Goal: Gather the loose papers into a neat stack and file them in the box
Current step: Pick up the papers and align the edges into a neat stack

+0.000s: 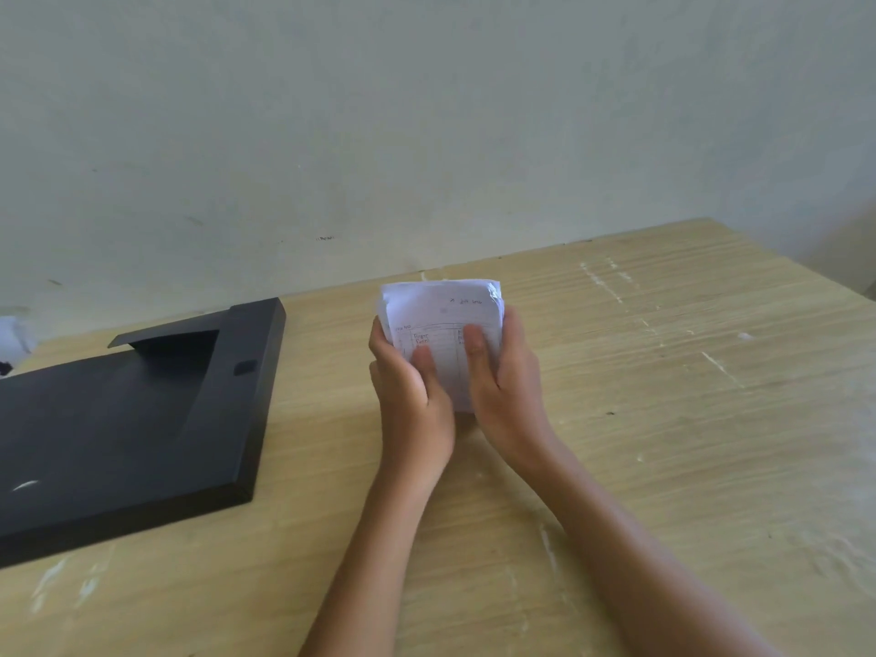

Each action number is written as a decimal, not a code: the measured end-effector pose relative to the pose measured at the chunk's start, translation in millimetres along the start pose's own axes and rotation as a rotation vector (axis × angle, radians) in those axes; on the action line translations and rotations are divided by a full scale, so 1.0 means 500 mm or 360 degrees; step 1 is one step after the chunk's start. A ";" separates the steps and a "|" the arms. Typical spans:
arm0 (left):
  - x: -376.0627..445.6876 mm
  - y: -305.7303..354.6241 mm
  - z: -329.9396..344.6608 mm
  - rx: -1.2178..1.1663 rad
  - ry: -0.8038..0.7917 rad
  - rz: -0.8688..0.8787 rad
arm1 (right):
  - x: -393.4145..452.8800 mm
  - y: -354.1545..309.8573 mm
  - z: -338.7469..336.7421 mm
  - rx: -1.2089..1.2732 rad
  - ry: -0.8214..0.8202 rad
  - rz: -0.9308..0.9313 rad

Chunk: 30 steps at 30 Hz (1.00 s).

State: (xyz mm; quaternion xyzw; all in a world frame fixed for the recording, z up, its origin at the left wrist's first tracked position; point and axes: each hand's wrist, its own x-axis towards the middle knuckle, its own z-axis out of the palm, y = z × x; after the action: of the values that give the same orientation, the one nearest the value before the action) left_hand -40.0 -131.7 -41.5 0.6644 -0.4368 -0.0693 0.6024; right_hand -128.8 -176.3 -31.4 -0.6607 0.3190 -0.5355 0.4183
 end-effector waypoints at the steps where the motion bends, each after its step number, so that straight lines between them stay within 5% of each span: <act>1: -0.002 0.001 0.000 0.0087 0.0011 0.0026 | 0.000 -0.001 0.000 -0.0028 0.0008 -0.0023; 8: -0.009 0.026 -0.010 -0.0073 0.0194 0.0063 | 0.003 -0.006 0.000 -0.0041 0.0059 -0.0172; 14: 0.001 -0.011 -0.009 -0.0208 -0.0042 -0.0278 | 0.006 0.037 0.000 0.0029 -0.0111 0.0190; 30: 0.001 -0.026 -0.015 0.0160 0.0011 -0.0255 | 0.012 0.054 -0.004 -0.0211 -0.0168 0.0244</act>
State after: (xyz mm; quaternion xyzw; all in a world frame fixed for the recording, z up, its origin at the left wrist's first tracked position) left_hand -28.7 -128.0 -50.8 0.7269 -0.3832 -0.0931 0.5622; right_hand -128.7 -194.2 -52.5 -0.6879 0.3808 -0.4442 0.4295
